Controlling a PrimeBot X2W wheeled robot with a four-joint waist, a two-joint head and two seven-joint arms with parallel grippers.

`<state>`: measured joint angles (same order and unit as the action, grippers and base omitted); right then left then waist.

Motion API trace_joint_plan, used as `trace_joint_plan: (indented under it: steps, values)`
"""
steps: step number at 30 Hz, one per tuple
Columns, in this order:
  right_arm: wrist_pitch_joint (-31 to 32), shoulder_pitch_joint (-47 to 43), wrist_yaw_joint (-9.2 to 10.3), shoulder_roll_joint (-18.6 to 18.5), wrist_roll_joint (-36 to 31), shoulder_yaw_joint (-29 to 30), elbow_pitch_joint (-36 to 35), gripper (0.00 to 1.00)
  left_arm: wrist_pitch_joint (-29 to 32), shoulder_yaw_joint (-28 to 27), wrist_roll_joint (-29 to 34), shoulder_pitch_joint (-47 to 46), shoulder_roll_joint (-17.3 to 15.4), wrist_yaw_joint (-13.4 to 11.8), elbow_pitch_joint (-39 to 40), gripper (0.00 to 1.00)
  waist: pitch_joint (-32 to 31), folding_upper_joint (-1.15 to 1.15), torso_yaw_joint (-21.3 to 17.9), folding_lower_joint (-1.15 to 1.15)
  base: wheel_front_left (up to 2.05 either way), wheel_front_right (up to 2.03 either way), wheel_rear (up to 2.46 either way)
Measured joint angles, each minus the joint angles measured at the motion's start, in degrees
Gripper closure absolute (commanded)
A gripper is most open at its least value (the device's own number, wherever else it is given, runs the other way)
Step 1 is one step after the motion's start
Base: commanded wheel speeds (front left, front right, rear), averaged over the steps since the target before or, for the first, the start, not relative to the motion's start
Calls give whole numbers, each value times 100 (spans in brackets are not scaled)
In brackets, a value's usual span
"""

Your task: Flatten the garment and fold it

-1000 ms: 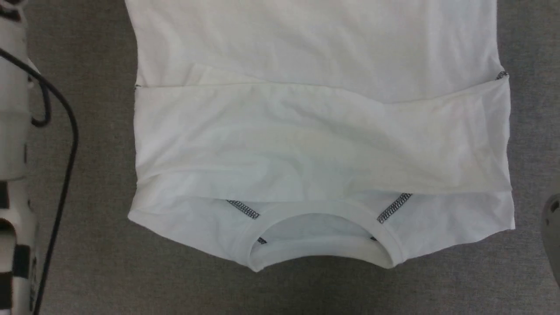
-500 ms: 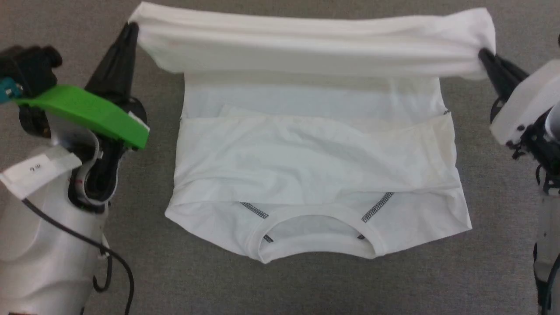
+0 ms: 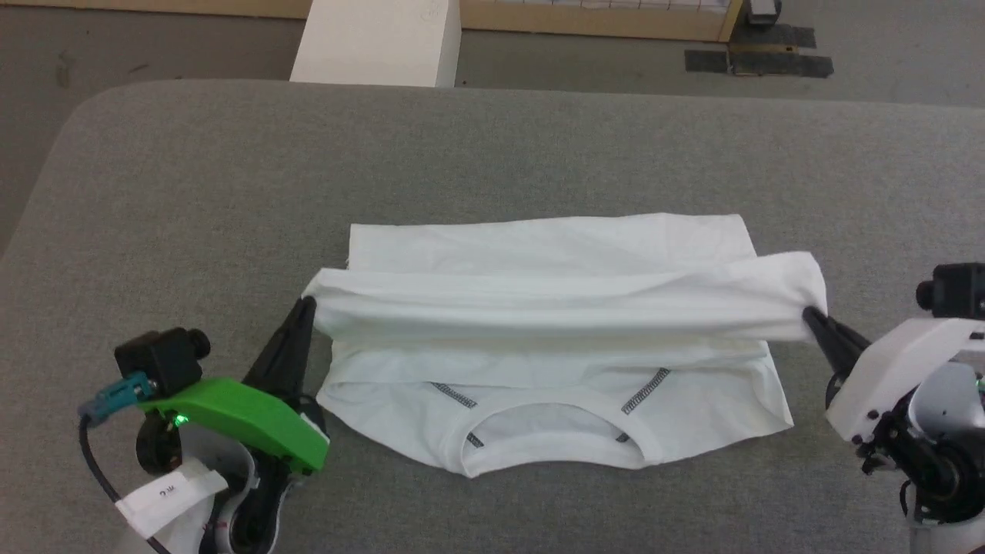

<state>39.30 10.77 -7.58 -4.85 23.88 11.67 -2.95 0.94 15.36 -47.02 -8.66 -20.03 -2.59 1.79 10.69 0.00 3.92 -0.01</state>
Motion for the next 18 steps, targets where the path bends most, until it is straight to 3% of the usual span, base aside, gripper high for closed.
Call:
trace_joint_plan:
  steps: [11,18]
  values:
    - [-305,-641,-1,181,-3,10,937,100,156,149,-174,330,114,-58,-1069,100,-169,0,-11,0,0,0,0]
    - [-352,-716,-1,192,-46,-142,1291,100,573,258,-310,461,141,-153,-1524,100,-159,0,-61,0,0,0,0]
